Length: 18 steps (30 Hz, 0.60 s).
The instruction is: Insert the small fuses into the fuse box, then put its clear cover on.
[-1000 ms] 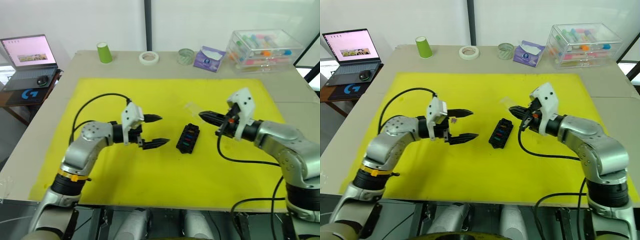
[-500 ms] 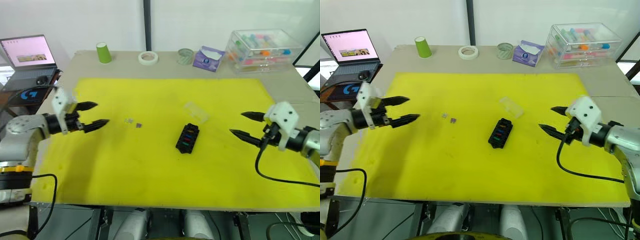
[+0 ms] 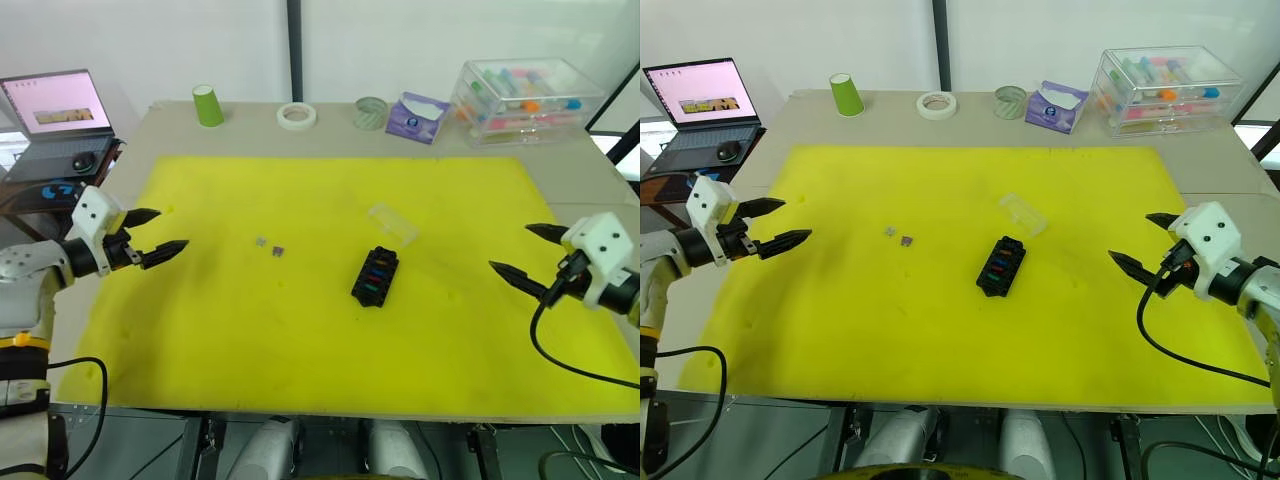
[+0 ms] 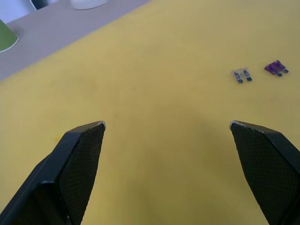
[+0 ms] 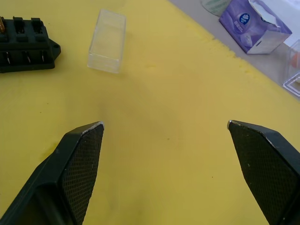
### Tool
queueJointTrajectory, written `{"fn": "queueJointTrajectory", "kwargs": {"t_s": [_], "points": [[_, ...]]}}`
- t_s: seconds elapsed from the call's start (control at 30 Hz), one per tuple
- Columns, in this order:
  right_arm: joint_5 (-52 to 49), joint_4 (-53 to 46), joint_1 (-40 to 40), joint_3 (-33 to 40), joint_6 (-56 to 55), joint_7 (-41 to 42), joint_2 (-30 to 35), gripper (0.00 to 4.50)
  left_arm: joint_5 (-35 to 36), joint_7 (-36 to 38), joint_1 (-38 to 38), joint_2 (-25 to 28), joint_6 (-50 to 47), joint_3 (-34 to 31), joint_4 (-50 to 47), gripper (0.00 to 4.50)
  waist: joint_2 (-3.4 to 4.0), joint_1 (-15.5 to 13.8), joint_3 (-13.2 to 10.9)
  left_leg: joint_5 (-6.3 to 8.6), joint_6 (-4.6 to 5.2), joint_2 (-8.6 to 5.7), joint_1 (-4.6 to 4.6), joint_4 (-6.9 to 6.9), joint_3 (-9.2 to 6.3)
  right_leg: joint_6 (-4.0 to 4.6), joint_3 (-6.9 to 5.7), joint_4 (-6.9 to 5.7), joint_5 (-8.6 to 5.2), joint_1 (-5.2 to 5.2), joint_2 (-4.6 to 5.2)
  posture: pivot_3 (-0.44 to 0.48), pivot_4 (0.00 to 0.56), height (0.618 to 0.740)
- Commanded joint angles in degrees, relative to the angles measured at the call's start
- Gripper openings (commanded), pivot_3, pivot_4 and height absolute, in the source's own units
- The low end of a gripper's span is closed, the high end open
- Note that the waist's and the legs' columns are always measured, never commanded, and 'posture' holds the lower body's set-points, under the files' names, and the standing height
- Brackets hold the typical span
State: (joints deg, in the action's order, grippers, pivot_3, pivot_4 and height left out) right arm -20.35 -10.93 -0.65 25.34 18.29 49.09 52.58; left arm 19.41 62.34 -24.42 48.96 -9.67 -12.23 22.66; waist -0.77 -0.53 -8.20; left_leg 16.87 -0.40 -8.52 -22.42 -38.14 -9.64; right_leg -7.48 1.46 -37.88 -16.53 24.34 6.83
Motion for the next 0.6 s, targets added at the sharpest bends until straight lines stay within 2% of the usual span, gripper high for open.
{"fn": "queueJointTrajectory", "kwargs": {"t_s": [0.03,0.17,0.37,0.53,0.6], "points": [[-0.18,-0.78,1.12,1.48,-0.93,-0.48,0.18,4.47,1.21,-1.22,-1.32,-0.17,-2.46,-1.03,-1.92,4.5,0.0,0.04,0.0,0.0,0.0,0.0,0.0,0.0,0.0,0.0,0.0,0.0,0.0,0.0,0.0,0.0,0.15,0.74],[0.01,-1.44,1.3,0.66,-0.57,-0.86,0.03,4.47,1.49,-6.66,-2.0,-1.64,-7.66,-2.17,-4.17,4.5,0.0,0.01,0.0,0.0,0.0,0.0,0.0,-0.01,0.0,0.0,0.0,-0.01,0.0,0.0,0.0,0.0,0.15,0.74],[-1.51,-3.51,4.78,-2.11,1.06,-1.79,-0.71,4.47,2.28,-19.05,-2.0,-4.24,-15.08,-6.39,-9.0,4.5,0.0,0.12,0.0,0.0,0.0,0.0,0.0,-0.03,0.0,0.0,0.01,-0.06,0.0,0.02,-0.01,0.0,0.15,0.74],[-6.19,-9.1,17.04,-11.04,6.87,-2.29,-3.89,4.47,16.21,-17.88,-3.93,-3.29,-38.95,-12.08,-10.63,4.5,0.01,1.28,0.0,-0.02,-0.03,0.02,0.0,-0.03,-0.02,0.0,0.02,-0.15,0.0,0.07,-0.01,0.0,0.15,0.74],[-7.97,-10.63,20.74,-13.97,9.0,-1.68,-5.24,4.47,21.42,-17.45,-3.88,-3.48,-45.63,-15.32,-11.08,4.5,0.01,1.41,0.0,-0.01,-0.02,0.02,-0.01,-0.03,-0.03,0.0,0.01,-0.16,-0.01,0.09,-0.01,0.0,0.15,0.74]]}}
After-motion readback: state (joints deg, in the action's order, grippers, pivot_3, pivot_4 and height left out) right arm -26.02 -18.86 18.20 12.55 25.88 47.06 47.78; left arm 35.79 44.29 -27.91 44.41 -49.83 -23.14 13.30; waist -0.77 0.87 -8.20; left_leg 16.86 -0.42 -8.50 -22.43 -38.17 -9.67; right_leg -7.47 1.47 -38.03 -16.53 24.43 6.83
